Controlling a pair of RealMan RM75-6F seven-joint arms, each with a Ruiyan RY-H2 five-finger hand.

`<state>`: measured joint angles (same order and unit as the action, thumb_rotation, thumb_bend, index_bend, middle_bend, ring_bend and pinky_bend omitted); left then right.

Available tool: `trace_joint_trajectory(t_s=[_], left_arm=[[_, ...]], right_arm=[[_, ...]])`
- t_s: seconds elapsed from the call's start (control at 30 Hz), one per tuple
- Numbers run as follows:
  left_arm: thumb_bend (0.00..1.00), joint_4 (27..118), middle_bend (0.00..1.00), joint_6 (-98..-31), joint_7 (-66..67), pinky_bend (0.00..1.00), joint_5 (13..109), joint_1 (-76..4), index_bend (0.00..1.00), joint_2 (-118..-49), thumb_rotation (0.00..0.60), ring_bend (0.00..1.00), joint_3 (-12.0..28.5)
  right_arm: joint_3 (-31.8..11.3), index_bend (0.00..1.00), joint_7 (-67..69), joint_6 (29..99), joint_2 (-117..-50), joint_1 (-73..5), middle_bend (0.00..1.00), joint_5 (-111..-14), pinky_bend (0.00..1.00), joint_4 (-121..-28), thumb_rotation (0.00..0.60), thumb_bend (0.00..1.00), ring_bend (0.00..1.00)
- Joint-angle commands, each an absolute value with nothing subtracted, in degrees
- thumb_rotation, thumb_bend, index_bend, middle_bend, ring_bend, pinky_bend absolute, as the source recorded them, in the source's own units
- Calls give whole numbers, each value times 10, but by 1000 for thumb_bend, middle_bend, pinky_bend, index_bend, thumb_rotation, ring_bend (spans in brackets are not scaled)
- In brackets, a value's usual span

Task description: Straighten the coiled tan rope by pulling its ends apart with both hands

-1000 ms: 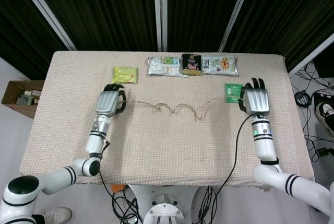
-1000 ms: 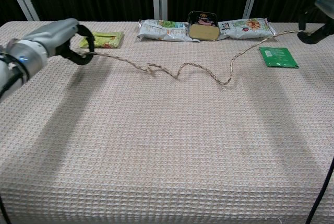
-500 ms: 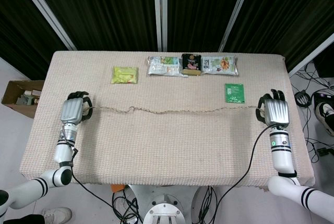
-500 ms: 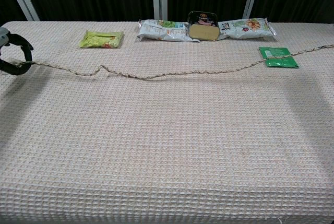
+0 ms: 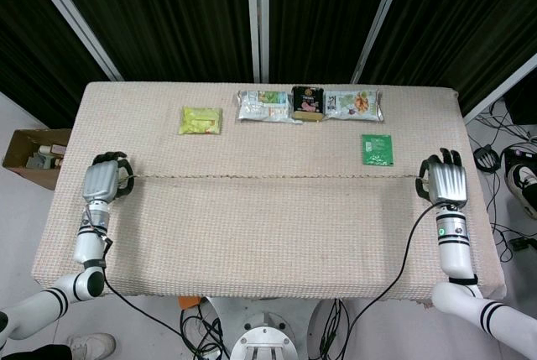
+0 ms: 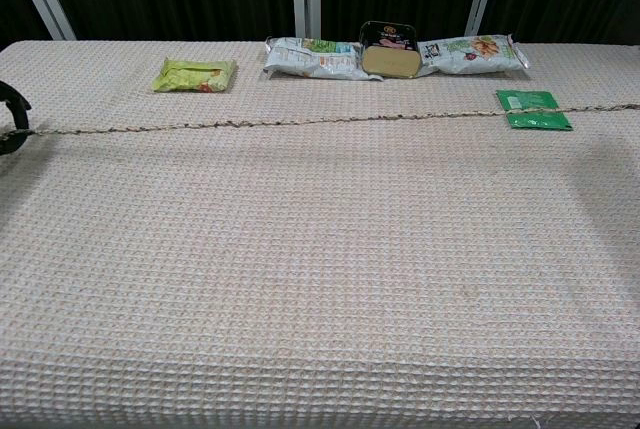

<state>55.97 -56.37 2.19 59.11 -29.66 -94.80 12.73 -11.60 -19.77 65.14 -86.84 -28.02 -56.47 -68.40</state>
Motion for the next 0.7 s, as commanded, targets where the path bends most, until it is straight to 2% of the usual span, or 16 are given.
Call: trace_joint_trajectory(t_s=[0.03, 0.3, 0.43, 0.53, 0.6, 0.7], left_arm=[[535, 555, 234, -561, 19, 138, 592, -295, 610, -949, 600, 133, 127], [535, 527, 234, -556, 2, 138, 600, -290, 605, -962, 600, 133, 129], [536, 519, 234, -561, 0, 137, 609, -288, 566, -966, 600, 133, 128], [519, 521, 230, -563, 3, 136, 615, -286, 458, -964, 600, 133, 125], [494, 526, 223, -567, 6, 136, 619, -284, 376, -962, 600, 133, 125], [466, 535, 217, -575, 11, 136, 622, -281, 328, -958, 600, 133, 125]], right_arm=[[-116, 680, -192, 648, -874, -278, 361, -567, 145, -676, 600, 531, 108], [-110, 675, -164, 644, -913, -274, 359, -591, 145, -626, 600, 531, 108], [-111, 650, -147, 642, -934, -271, 348, -599, 144, -591, 600, 523, 108], [-111, 559, -133, 638, -943, -269, 317, -605, 137, -576, 600, 481, 98], [-113, 446, -123, 639, -945, -266, 296, -610, 131, -573, 600, 424, 94], [-116, 334, -112, 642, -941, -261, 284, -614, 128, -579, 600, 365, 94]])
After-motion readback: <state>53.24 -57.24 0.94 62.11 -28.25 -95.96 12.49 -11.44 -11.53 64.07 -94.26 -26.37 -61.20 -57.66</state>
